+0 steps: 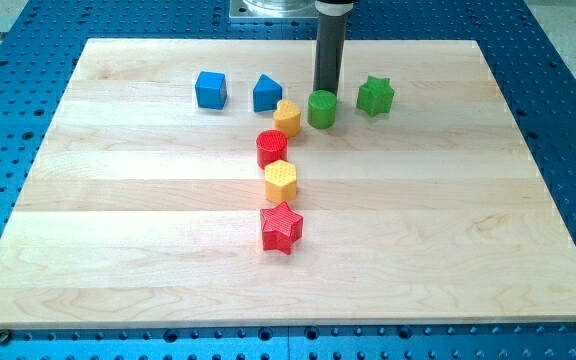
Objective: Move the green circle into the red circle
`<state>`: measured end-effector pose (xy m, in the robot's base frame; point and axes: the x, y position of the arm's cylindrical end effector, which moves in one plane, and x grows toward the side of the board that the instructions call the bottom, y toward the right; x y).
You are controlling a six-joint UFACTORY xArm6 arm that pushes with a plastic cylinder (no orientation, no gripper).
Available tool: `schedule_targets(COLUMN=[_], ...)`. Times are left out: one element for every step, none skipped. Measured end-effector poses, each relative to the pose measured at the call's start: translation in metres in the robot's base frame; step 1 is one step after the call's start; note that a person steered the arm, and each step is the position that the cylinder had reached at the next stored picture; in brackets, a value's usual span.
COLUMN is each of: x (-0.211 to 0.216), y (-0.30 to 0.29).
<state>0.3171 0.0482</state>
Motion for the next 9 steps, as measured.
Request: schedule_targets(x=[0.019, 0.070, 0.084, 0.075, 0.019, 0.053, 0.075, 0.076, 0.079], y=[0.041, 0.058, 0.022, 0.084, 0.060, -0.008, -0.082, -0.081, -0.103])
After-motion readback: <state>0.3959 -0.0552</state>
